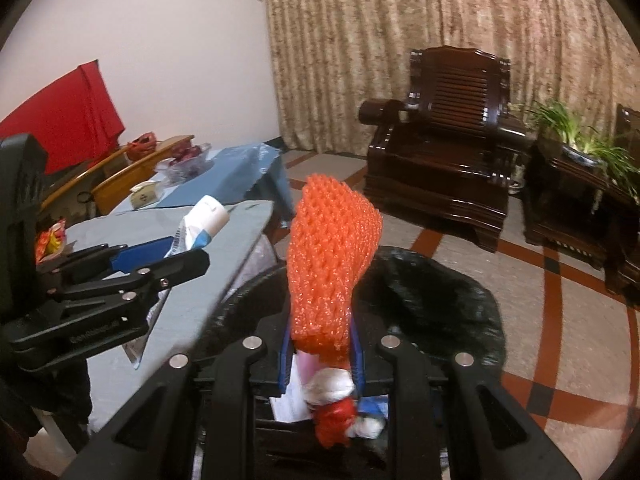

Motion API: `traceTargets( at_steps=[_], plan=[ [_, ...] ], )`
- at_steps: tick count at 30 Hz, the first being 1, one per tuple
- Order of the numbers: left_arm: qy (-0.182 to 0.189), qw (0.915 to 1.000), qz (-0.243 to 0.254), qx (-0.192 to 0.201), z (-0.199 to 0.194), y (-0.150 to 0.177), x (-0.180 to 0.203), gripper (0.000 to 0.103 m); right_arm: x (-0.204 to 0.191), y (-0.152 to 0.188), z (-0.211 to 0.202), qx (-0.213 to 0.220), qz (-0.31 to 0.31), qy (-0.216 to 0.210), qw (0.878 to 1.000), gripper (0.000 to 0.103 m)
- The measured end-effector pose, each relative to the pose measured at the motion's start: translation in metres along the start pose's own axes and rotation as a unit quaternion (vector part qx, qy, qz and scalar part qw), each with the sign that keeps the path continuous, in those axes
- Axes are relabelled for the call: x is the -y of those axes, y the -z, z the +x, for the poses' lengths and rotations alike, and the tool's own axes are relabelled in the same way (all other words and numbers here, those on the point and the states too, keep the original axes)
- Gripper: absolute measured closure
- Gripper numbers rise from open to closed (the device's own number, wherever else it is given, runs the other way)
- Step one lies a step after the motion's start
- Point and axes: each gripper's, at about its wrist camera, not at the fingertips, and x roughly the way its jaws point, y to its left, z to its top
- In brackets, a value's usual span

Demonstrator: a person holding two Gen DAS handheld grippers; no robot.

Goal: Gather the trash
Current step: 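Carry the white tube and orange net over the bin, then open both tools to drop the tube and net into the bin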

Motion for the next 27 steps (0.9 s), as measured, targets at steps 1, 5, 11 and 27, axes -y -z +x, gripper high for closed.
traceTargets(
  at_steps=[1,5,11,27],
  plan=[
    [0.004,1.0000,0.002,-0.002,0.005,-0.001,0.004,0.059,0.005,0.000,0.000,-0.001,0.002,0.004,1.000,0.080],
    [0.022,0.9997,0.006,-0.008,0.031,-0.009,0.018,0.059,0.021,0.002,0.006,-0.006,0.012,0.013,1.000,0.080],
    [0.039,0.9990,0.012,-0.017,0.067,-0.015,0.032,0.059,0.042,0.008,0.025,-0.024,0.023,0.029,0.999,0.080],
    [0.036,0.9988,0.016,-0.030,0.078,-0.005,0.007,0.019,0.061,0.034,0.038,-0.042,0.045,0.065,0.996,0.011]
  ],
)
